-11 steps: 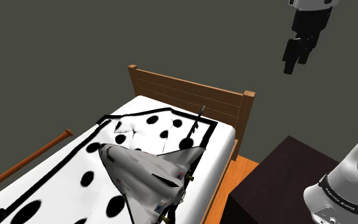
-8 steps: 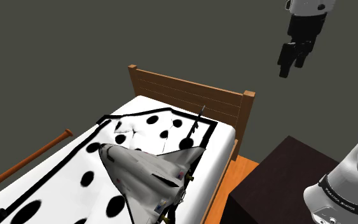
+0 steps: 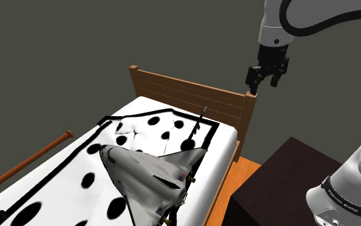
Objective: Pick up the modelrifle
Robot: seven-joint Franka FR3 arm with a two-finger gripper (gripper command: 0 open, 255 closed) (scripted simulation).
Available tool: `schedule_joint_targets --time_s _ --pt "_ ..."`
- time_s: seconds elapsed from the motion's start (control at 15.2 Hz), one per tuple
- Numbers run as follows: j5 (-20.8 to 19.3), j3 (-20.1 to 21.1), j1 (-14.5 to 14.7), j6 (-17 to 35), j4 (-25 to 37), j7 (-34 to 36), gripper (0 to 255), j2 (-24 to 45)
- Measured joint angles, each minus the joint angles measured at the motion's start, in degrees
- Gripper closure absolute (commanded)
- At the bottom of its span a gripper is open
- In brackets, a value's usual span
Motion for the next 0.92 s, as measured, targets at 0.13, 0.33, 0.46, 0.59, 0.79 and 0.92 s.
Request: schedule_joint_targets --time_s 0.13,0.33,0.46,0.59,0.79,0.92 --pt "0.51 1.83 -0.62 4.14 -0.92 4.05 0 2.8" --pt "0.98 4.92 -1.5 10.58 -1.85 10.65 0 7.66" --pt "0.68 6.8 -2.37 14.66 -1.42 15.04 0 11.79" --pt "-0.17 8.31 -3.43 18.33 -0.66 19.28 0 15.92" --pt "-2.25 10.43 -4.98 23.88 0.55 26.1 0 22.36" --pt "-4.36 11.73 -5.88 26.54 2.62 31.19 0 27.05"
